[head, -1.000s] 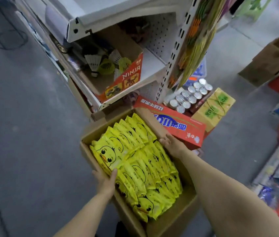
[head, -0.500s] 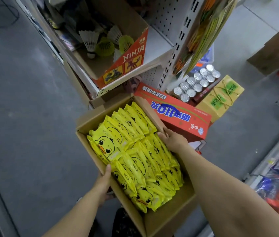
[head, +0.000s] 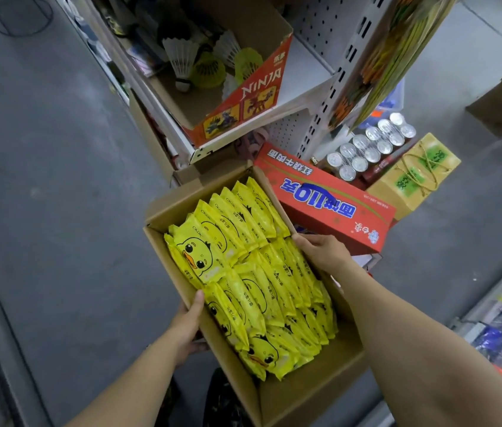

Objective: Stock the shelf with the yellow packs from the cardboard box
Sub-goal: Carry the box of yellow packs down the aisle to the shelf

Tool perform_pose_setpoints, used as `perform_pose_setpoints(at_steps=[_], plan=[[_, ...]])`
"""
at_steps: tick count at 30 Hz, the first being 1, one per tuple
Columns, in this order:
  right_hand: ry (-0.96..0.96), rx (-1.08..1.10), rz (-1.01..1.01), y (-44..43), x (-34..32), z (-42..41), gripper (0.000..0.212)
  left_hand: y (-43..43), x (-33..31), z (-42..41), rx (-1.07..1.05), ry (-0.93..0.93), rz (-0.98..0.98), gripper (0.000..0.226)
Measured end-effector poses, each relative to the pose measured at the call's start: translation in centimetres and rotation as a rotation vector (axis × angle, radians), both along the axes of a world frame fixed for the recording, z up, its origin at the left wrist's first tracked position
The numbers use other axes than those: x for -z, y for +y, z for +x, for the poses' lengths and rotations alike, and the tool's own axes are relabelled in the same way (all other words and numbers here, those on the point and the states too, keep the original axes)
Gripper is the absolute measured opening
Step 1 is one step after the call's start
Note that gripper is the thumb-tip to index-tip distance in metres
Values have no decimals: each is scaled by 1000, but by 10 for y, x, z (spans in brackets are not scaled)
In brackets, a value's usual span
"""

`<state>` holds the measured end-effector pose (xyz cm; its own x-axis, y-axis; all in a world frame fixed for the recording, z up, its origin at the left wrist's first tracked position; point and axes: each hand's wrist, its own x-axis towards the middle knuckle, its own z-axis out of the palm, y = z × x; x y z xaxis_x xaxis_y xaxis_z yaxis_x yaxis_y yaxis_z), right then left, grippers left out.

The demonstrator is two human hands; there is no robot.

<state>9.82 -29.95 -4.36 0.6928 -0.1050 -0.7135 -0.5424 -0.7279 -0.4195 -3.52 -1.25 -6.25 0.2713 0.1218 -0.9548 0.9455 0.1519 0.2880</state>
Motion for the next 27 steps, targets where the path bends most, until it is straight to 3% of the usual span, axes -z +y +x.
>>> perform_pose_setpoints(at_steps=[9,16,20,23,27], plan=[[4,-20,47,-3,0,-4,60,-4,-5,-2,-18,13,17,45],[36,11,42,2,1,-11,75,-6,3,-7,-33,-6,27,61],[33,126,142,0,3,-17,82,-6,5,-8,-37,-3,30,62],[2,214,237,-3,7,-21,73,-9,7,-7,-53,-4,35,64],[84,148,226,-9,12,-16,70,-21,7,-11,-69,5,52,72]])
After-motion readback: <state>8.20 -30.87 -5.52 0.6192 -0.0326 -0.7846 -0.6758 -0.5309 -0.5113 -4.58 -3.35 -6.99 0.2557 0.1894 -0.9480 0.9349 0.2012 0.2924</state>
